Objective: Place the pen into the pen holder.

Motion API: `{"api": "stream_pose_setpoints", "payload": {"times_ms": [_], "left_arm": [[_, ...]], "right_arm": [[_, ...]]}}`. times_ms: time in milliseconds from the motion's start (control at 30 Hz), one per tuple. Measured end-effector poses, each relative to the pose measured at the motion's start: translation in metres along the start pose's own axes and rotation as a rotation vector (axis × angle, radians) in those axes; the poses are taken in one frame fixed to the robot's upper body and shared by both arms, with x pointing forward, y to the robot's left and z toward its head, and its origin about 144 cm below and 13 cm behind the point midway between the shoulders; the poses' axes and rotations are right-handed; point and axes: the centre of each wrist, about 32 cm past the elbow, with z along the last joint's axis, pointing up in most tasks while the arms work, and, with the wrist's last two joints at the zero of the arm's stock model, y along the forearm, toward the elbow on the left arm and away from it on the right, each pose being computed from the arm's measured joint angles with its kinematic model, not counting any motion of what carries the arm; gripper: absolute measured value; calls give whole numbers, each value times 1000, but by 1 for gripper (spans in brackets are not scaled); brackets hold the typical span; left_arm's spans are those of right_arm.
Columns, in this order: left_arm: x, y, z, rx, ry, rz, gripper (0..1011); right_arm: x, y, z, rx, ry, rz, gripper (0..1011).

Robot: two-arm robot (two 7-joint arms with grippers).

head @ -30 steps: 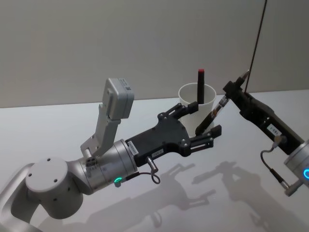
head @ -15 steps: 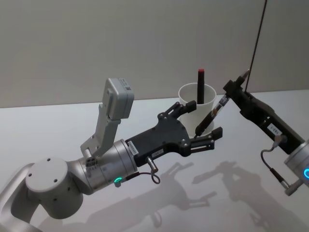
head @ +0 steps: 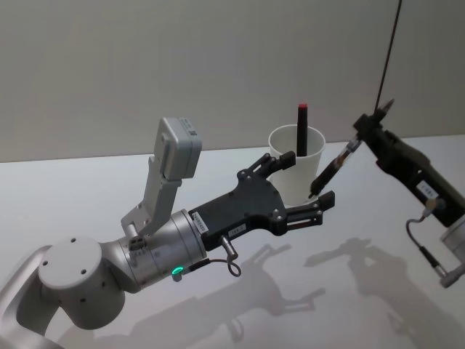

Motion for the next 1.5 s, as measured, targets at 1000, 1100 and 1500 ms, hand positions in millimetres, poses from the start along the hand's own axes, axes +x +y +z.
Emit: {"api": "stream_pose_setpoints", "payload": {"times_ms": [1000,1100,1500], "left_arm": [[0,0,0,0,0,0,1001],[0,0,0,0,0,0,1001],[0,0,0,0,0,0,1001]], "right_arm": [[31,27,16,92,-304,-12,130],[33,33,16,88,-341,-2,131],[38,57,11,78,-490,32,131]]}}
